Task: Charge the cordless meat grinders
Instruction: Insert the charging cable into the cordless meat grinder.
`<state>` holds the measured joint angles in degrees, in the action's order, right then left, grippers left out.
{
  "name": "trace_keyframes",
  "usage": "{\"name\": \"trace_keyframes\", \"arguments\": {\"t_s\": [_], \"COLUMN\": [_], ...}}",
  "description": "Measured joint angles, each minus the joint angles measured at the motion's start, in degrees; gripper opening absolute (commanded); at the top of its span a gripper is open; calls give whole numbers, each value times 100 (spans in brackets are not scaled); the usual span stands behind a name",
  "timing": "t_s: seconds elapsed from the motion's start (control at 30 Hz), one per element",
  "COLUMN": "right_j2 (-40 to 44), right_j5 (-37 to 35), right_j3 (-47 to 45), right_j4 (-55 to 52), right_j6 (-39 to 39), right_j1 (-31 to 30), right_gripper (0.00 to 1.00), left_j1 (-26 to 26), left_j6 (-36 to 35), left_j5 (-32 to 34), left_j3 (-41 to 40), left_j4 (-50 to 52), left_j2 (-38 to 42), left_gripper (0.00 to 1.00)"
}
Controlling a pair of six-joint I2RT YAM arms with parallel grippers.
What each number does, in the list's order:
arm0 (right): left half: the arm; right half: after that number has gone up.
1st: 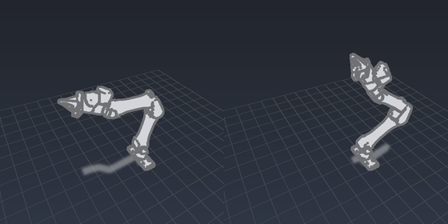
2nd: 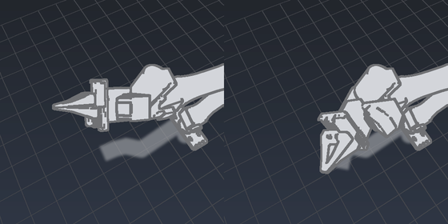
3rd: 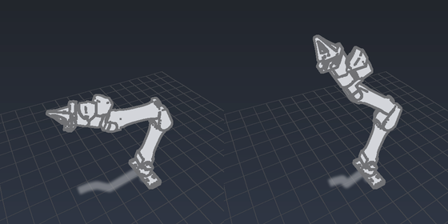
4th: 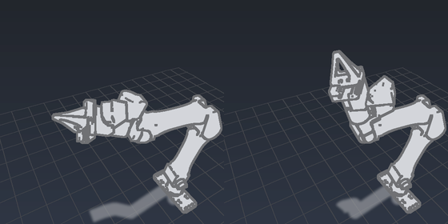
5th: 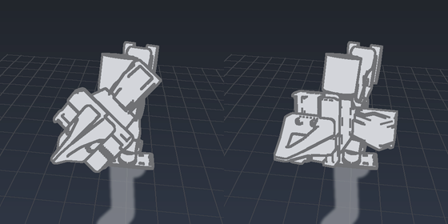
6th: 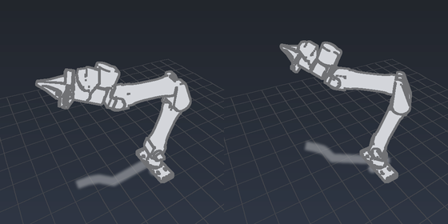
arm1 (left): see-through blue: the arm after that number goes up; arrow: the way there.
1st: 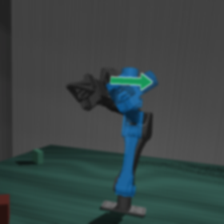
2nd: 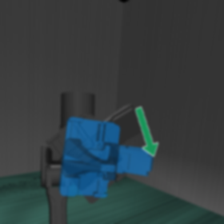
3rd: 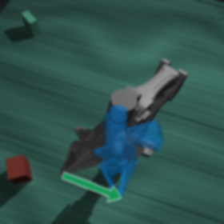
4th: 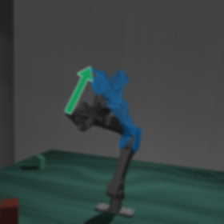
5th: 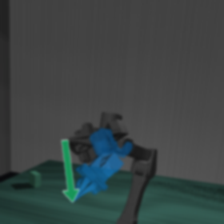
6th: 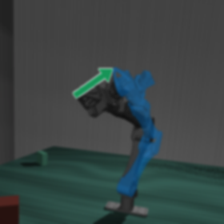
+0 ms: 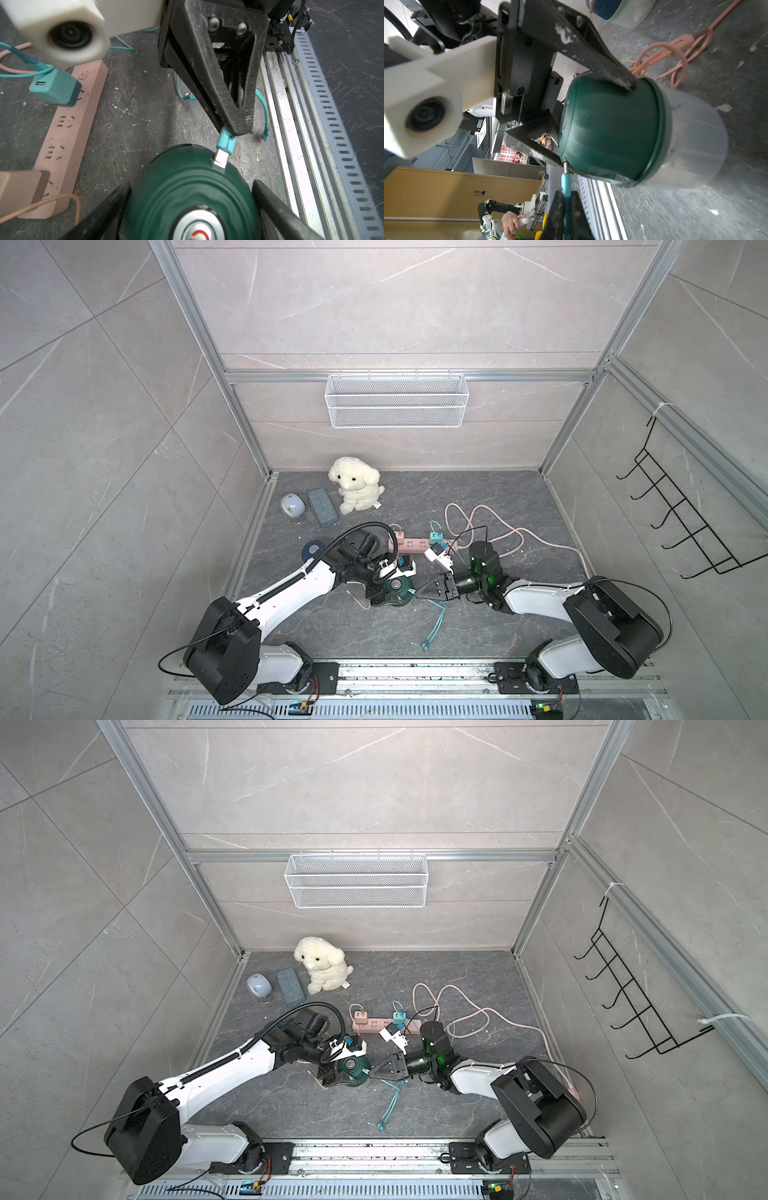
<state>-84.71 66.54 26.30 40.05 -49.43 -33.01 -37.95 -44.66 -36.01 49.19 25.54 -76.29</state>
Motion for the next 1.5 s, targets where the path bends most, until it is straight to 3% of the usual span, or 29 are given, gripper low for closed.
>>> {"name": "trace_keyframes", "arguments": {"t_s": [0.5, 1.5], "right_j2": [-538, -907], "right_j5": [146, 557], "right_j3": [70, 136], "right_j4": [-31, 153], "right_j6": [46, -48], "right_j1": [46, 229], "right_gripper": [7, 7], "left_j1": [-170, -225], "left_j6": [24, 225], "left_j5": [433, 424], "left_j3": [13, -225], "left_j4": [31, -404], "left_j2": [-289, -361], "left_gripper": [48, 41]}}
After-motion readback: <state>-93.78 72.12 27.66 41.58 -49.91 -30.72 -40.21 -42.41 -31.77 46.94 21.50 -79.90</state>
